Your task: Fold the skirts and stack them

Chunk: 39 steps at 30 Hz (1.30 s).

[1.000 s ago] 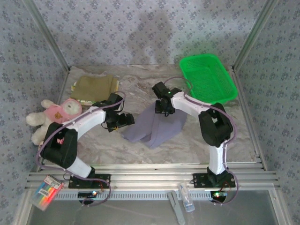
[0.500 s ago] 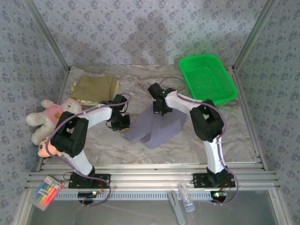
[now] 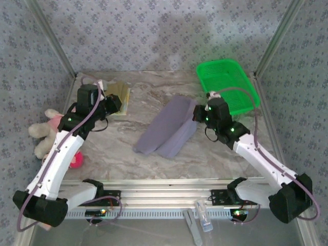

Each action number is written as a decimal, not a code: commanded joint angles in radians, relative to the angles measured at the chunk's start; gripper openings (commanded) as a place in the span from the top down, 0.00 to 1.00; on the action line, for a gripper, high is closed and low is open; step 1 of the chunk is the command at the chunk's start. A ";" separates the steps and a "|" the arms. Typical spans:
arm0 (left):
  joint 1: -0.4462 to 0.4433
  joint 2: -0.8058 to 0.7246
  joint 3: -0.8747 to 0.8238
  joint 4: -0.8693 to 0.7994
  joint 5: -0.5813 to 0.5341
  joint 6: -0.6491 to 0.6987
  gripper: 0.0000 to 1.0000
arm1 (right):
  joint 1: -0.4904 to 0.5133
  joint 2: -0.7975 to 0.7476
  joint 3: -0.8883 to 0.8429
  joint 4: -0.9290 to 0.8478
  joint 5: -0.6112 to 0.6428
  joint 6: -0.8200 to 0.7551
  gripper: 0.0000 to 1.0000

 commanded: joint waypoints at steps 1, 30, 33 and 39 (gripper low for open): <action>-0.050 0.106 -0.059 -0.083 0.096 0.031 0.28 | -0.098 -0.030 -0.213 0.100 -0.042 0.165 1.00; -0.907 0.684 -0.070 0.053 -0.615 0.110 0.45 | -0.187 0.029 -0.097 -0.141 -0.151 0.275 1.00; -0.907 0.694 -0.051 0.069 -0.616 0.120 0.66 | -0.186 0.025 -0.103 -0.132 -0.166 0.297 1.00; -0.892 0.503 -0.074 0.046 -0.692 0.125 1.00 | -0.192 -0.034 -0.044 -0.167 -0.168 0.316 1.00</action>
